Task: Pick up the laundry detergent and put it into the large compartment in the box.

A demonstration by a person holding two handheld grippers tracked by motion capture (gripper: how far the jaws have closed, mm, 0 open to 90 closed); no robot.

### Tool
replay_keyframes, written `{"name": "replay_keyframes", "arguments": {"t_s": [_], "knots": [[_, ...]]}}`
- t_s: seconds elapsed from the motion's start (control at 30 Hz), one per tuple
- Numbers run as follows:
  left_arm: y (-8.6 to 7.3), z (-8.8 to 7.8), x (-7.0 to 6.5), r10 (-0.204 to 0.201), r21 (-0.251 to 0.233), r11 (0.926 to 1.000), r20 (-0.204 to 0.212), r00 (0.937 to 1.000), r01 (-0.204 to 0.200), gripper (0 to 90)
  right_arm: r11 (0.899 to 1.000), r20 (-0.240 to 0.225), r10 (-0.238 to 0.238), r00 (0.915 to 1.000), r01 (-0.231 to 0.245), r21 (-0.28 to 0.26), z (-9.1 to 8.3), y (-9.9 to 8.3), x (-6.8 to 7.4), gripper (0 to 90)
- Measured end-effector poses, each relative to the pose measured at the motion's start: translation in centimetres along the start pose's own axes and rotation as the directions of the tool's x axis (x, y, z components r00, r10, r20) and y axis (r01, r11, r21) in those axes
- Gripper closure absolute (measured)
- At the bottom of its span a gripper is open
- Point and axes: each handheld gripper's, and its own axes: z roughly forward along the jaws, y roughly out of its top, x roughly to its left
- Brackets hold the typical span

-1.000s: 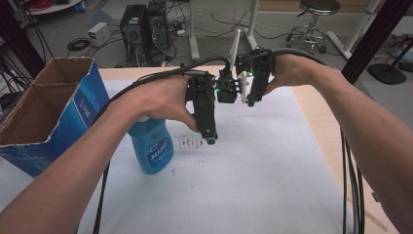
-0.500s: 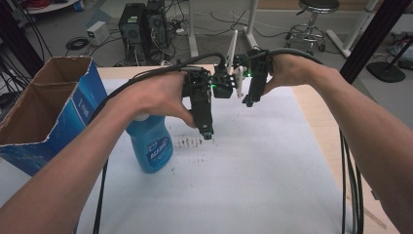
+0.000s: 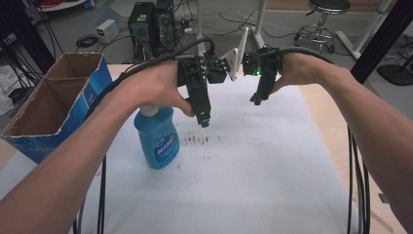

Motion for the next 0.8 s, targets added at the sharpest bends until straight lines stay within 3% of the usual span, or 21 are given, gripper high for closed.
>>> {"name": "replay_keyframes", "arguments": {"t_s": [0.13, 0.23, 0.3, 0.47, 0.8], "knots": [[-0.9, -0.5, 0.3, -0.084, 0.0, 0.9965, -0.001, 0.9965, 0.084, 18.9, 1.0, 0.002, -0.009, 1.0, 0.009, 0.002, 0.0, 0.1, 0.1, 10.5], [-1.5, -0.8, 0.3, -0.146, 0.002, 0.9894, -0.005, 0.9893, 0.146, 18.9, 1.0, 0.003, -0.008, 1.0, 0.008, 0.001, -0.1, 0.1, 0.1, 10.5], [-1.8, -1.0, 0.4, -0.16, 0.003, 0.9872, -0.004, 0.9872, 0.16, 18.9, 1.0, 0.001, -0.009, 1.0, 0.009, 0.003, -0.1, 0.1, 0.1, 10.5], [-3.2, -1.4, 0.7, -0.258, -0.013, 0.9661, -0.011, 0.9661, 0.258, 18.9, 1.0, 0.001, -0.01, 1.0, 0.01, -0.001, -0.1, 0.3, 0.2, 10.5], [-5.1, -1.9, 0.4, -0.358, -0.032, 0.9331, 0.012, 0.9336, 0.358, 18.9, 1.0, -0.004, -0.008, 1.0, 0.008, 0.002, -0.2, 0.3, 0.3, 10.5]]}}
